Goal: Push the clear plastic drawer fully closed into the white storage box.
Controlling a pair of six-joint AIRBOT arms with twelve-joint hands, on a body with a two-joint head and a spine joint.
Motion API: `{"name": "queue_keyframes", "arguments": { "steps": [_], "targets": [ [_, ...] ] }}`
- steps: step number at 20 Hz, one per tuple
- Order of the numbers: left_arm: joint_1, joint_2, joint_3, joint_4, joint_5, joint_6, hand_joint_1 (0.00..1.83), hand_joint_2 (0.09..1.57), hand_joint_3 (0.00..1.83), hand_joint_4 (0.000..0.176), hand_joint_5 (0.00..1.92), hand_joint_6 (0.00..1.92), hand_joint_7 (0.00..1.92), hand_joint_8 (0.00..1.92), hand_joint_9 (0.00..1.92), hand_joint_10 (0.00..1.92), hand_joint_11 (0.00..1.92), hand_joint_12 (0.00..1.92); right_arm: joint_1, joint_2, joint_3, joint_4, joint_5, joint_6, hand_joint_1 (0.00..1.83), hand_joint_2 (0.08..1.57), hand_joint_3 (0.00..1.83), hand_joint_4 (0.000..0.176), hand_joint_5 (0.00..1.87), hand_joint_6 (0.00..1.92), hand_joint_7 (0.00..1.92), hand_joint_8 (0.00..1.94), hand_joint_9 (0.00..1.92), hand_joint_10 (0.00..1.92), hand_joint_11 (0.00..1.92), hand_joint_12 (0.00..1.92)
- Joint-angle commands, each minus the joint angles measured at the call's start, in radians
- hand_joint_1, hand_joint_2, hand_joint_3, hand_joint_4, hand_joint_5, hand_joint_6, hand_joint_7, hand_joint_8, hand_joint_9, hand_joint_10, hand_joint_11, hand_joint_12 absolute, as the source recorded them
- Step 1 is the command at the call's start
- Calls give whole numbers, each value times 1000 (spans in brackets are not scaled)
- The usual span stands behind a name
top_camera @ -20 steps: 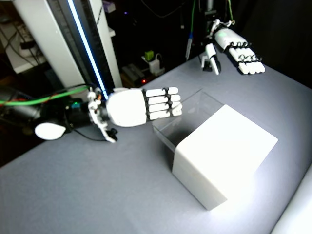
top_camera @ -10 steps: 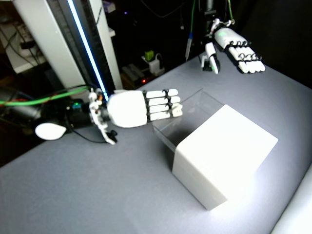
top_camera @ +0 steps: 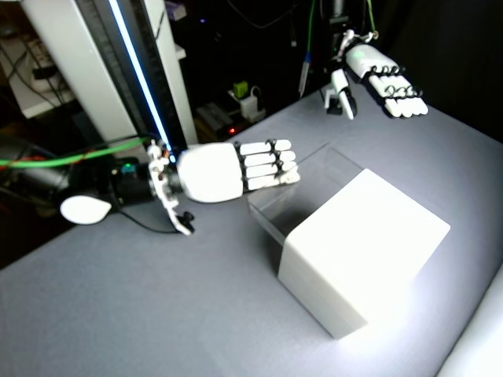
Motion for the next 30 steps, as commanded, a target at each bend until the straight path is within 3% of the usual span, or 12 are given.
{"name": "queue_keyframes", "arguments": {
  "steps": [1,11,12,13,15,17,24,30],
  "targets": [
    [0,6,-2,-11,-132,0,601,1470,1,0,0,0,0,0,0,0,0,0,10,0,-2,6,125,-3,456,1409,0,0,18,5,0,0,0,0,0,0],
    [1,6,-2,-11,-134,0,625,1468,0,0,0,0,0,0,0,0,0,0,32,1,11,41,88,-53,199,1457,8,0,0,0,0,0,0,0,0,0],
    [1,5,-2,-11,-135,0,638,1466,0,0,0,0,0,0,0,0,0,0,36,0,15,50,81,-63,181,1465,8,11,0,0,0,0,0,0,0,0],
    [1,5,-2,-11,-135,0,639,1465,0,0,0,0,0,0,0,0,0,0,41,-1,19,58,74,-70,251,1471,4,0,0,0,0,0,0,0,0,0],
    [1,4,-1,-11,-134,0,640,1461,0,0,0,0,0,0,0,0,0,0,56,-7,31,85,47,-105,353,1462,0,0,0,0,0,0,0,0,0,0],
    [1,3,0,-11,-133,0,655,1454,0,0,0,0,0,0,0,0,0,0,69,-10,34,122,30,-159,283,1471,2,0,0,0,0,0,0,0,0,0],
    [1,2,1,-11,-132,0,636,1468,3,0,0,0,0,0,0,0,0,0,88,-23,77,246,8,-233,602,1377,0,0,1,0,0,0,0,0,0,0],
    [1,1,1,-11,-134,0,589,1477,3,0,0,0,0,0,0,0,0,0,88,-23,100,297,-8,-236,625,1376,0,0,0,0,0,0,0,0,0,0]
  ]
}}
